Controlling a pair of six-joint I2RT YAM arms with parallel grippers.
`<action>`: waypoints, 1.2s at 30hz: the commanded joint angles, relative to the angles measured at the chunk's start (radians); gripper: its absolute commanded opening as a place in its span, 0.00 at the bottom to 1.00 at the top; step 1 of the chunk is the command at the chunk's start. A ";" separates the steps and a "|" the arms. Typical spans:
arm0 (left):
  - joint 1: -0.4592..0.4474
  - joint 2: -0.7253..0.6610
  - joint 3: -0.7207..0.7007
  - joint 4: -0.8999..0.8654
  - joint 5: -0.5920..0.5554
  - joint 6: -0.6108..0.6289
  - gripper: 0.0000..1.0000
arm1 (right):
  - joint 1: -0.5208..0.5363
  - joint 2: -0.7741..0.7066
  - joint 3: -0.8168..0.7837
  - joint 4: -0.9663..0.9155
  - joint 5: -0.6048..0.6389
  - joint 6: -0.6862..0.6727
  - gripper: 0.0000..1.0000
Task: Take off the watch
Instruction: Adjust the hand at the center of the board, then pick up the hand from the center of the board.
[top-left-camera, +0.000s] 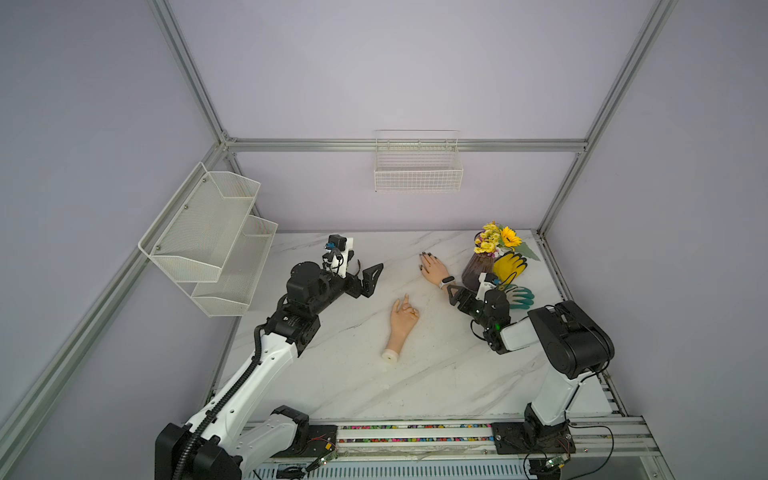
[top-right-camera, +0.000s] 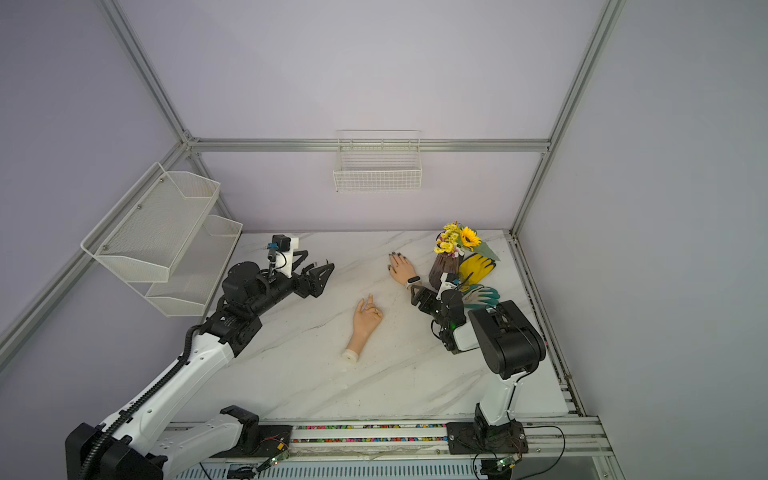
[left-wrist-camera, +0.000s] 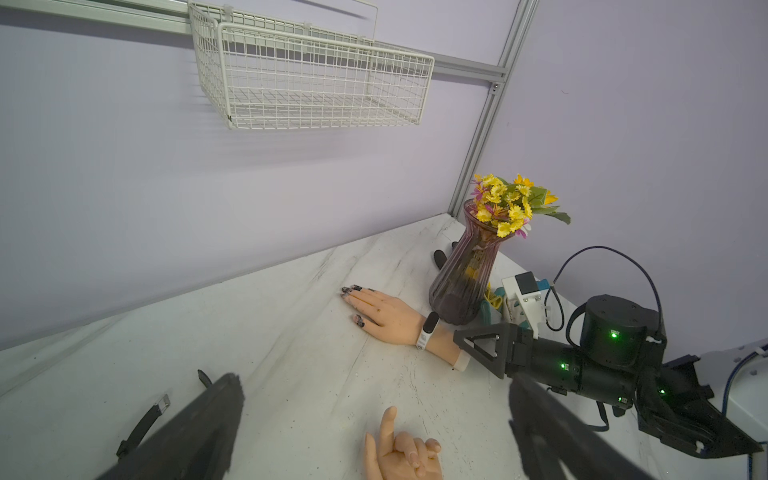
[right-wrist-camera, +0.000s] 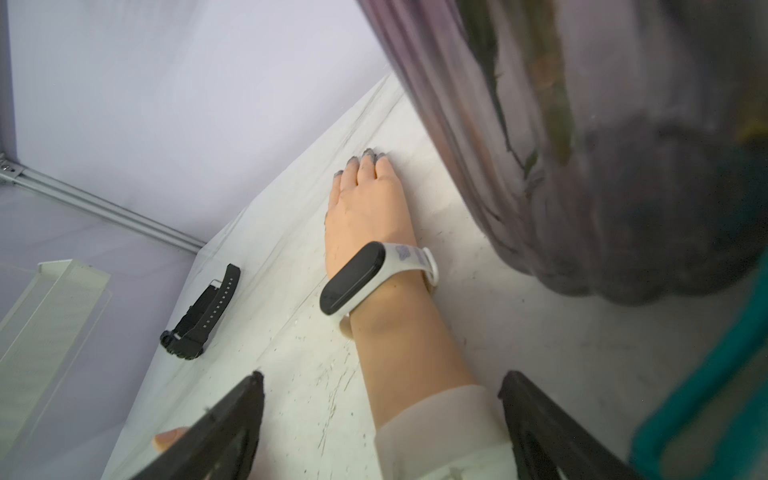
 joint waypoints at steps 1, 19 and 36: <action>-0.002 0.002 0.016 0.018 0.011 0.016 1.00 | 0.041 -0.051 -0.023 0.084 -0.095 -0.042 0.91; -0.002 0.004 0.021 0.020 0.059 0.030 1.00 | 0.174 0.049 0.214 -0.232 0.365 -0.104 0.92; 0.001 0.033 0.047 -0.003 0.098 0.023 1.00 | 0.212 0.202 0.331 -0.507 0.443 -0.132 0.48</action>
